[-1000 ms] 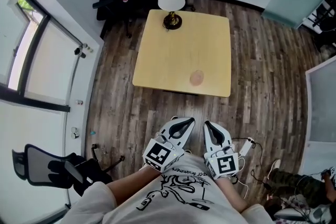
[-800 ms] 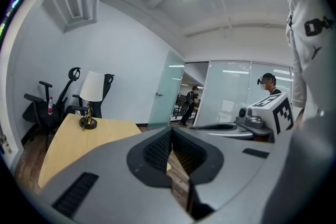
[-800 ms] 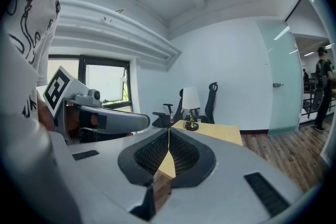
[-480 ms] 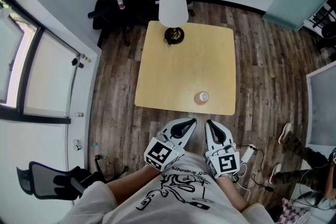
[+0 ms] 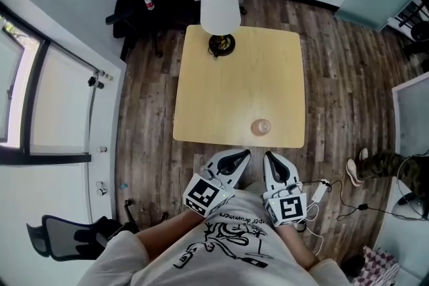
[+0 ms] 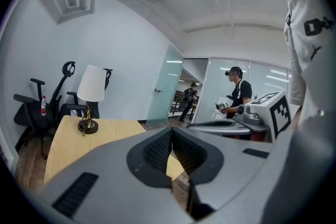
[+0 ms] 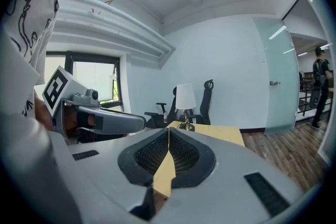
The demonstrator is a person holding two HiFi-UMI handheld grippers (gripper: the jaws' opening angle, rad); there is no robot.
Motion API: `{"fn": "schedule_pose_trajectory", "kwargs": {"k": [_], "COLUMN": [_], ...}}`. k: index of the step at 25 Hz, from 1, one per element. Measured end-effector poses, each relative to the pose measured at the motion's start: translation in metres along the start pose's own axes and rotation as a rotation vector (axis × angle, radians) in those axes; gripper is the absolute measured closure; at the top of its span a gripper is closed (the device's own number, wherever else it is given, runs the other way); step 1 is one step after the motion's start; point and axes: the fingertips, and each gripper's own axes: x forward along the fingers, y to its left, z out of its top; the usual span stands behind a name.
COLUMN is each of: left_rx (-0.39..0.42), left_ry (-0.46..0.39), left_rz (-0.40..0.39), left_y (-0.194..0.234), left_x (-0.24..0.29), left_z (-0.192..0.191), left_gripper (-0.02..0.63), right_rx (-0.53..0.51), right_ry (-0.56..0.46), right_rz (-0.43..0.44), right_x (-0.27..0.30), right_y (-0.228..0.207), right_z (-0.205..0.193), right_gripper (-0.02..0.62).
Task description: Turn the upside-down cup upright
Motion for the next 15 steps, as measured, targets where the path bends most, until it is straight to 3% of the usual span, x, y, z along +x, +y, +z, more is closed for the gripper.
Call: {"fn": "schedule_pose_trajectory", "kwargs": {"k": [15], "left_rx": [0.044], "left_ry": [0.015], "left_rz": [0.028], "left_y": [-0.003], "left_x": [0.027], "left_z": [-0.001], "left_gripper": [0.595], "right_rx": [-0.019], "right_ry": [-0.018], "right_rz": [0.005], "right_x": [-0.006], "right_y": [-0.041], "right_z": [0.002], "right_gripper": [0.572]}}
